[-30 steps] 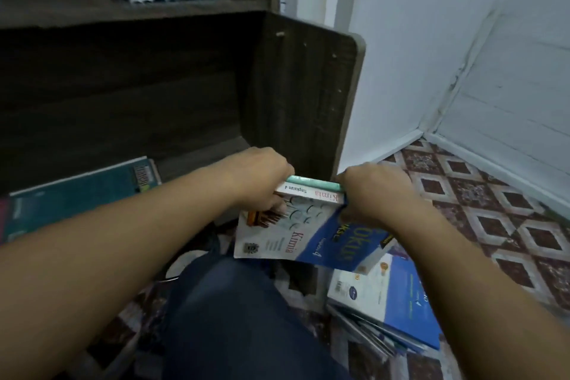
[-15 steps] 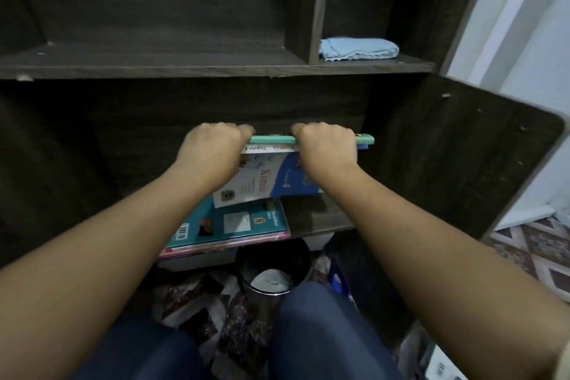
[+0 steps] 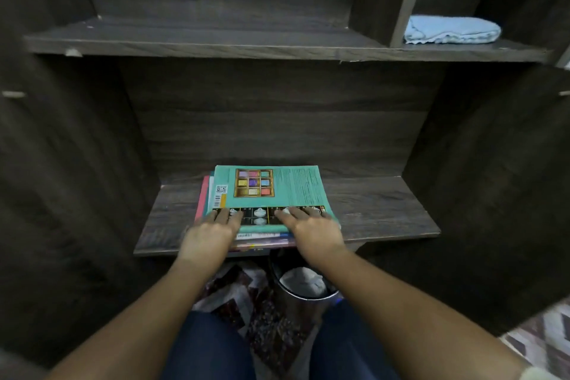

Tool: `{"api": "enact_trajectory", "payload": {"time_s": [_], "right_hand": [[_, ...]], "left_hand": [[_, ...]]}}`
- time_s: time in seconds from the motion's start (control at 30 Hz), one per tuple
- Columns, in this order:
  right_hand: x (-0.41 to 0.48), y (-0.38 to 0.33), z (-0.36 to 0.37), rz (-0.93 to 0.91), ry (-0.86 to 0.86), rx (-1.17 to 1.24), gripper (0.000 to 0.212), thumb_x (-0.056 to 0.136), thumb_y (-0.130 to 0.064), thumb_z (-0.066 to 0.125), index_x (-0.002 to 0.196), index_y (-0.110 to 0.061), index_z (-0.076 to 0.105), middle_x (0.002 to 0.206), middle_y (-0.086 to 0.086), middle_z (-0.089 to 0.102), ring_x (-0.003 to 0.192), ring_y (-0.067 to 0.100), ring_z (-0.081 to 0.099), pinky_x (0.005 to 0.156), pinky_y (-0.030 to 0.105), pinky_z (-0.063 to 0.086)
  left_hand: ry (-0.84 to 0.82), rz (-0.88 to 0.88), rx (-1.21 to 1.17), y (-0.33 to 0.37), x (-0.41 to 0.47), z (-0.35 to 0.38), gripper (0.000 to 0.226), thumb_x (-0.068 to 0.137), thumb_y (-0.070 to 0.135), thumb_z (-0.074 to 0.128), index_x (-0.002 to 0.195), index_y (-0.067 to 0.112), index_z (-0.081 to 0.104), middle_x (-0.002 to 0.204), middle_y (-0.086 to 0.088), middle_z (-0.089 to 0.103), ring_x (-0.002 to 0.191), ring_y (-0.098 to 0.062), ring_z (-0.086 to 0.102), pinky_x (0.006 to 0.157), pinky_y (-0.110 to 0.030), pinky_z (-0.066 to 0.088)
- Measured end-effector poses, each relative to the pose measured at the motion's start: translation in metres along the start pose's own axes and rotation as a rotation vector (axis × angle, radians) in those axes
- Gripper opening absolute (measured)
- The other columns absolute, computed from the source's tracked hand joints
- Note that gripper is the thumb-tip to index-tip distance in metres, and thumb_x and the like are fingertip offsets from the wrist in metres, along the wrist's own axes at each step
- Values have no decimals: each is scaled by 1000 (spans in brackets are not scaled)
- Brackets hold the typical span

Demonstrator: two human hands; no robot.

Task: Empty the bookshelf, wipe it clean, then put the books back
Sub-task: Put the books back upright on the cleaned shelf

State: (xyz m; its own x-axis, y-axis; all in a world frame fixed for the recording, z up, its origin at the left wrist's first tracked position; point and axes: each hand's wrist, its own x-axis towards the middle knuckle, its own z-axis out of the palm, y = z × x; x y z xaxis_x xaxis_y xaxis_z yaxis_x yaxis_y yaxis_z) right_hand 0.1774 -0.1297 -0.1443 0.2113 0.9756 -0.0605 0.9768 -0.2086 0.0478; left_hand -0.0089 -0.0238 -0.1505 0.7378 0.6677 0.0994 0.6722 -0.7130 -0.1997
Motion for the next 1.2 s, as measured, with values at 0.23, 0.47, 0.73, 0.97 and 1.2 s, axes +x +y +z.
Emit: {"api": "enact_trajectory", "payload": {"time_s": [0.23,0.47,0.73,0.97,1.2], "right_hand": [[13,35,0,-171,-130,33,73,92,-63,44,153,-41,11,163,-1,10,147,25,15,118,43,15],[29,31,0,-125,-129,57,72,92,-62,46,152,-45,10,163,-1,6,149,26,9,118,47,13],[22,18,3,17,-175,184,69,94,-58,46,150,-52,7,163,-8,-3,150,23,-4,117,58,1],[11,-1,9,252,-194,293,66,100,-41,45,147,-57,2,162,2,-14,147,36,-17,109,72,0],[9,14,-3,363,-224,248,71,98,-36,50,151,-48,4,161,11,-16,143,47,14,112,54,27]], "left_hand": [[51,121,5,-21,8,12,92,63,83,52,125,16,62,117,-8,64,106,-27,63,85,-42,53],[-117,92,-229,-28,28,9,83,79,67,57,148,31,28,149,4,30,136,-18,33,105,-36,37],[-135,-81,-414,-11,31,11,78,77,59,68,142,32,35,141,6,33,129,-16,39,101,-36,43],[-447,-172,-335,-7,12,-8,82,90,60,50,151,44,-1,161,3,-12,148,-28,-7,115,-59,8],[-145,-145,-249,-18,-9,-3,59,95,45,50,149,36,27,158,3,23,147,-19,16,117,-46,16]]}}
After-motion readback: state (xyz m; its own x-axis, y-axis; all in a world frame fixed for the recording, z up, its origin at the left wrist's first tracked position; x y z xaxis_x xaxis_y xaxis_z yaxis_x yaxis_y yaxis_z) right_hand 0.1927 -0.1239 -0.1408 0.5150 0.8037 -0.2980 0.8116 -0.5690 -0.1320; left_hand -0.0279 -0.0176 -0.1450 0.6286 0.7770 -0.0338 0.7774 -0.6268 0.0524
